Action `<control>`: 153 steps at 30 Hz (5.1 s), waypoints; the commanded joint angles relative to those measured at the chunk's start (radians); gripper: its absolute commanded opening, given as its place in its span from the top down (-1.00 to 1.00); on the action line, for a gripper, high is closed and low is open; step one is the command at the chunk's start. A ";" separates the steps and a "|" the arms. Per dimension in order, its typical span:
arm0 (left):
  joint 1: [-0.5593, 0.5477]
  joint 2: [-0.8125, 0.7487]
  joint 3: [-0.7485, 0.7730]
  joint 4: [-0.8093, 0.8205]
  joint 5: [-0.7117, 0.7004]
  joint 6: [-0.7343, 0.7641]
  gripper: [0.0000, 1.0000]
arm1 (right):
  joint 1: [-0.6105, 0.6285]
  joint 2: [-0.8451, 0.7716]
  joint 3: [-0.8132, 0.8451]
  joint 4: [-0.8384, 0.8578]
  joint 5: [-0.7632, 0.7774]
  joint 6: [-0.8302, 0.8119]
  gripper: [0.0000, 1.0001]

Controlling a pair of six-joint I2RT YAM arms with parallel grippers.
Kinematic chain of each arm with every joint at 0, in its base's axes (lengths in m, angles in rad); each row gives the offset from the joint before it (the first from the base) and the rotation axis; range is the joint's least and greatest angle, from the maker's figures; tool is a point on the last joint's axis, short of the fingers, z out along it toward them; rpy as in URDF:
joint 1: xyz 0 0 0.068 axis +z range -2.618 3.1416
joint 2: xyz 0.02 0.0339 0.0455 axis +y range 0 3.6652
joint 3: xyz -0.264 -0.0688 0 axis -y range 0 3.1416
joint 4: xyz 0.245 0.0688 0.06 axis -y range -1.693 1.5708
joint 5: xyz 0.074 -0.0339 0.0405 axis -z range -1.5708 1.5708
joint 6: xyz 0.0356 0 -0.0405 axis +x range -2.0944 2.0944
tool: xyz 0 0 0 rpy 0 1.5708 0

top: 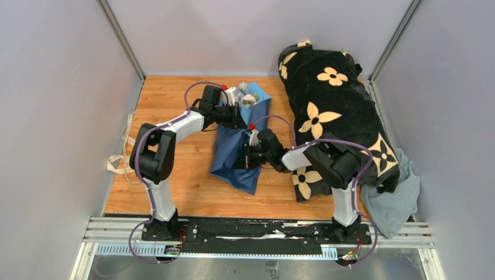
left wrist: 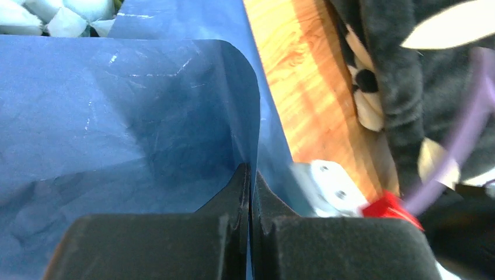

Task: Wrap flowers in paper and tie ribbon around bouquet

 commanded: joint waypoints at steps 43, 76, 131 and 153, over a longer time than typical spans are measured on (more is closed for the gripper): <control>-0.127 0.142 0.076 0.074 -0.358 -0.114 1.00 | -0.194 -0.094 0.004 -0.180 0.066 0.028 0.69; -0.146 0.223 0.089 0.098 -0.364 -0.056 1.00 | -0.207 -0.166 0.085 -0.143 -0.080 0.099 -0.41; -0.560 -0.241 -0.388 -0.544 -0.270 1.136 -0.25 | -0.239 -0.074 0.044 -0.338 0.071 -0.104 1.00; -0.711 -0.168 -0.186 -0.662 -0.398 1.033 0.49 | -0.229 -0.064 0.068 -0.391 0.070 -0.134 1.00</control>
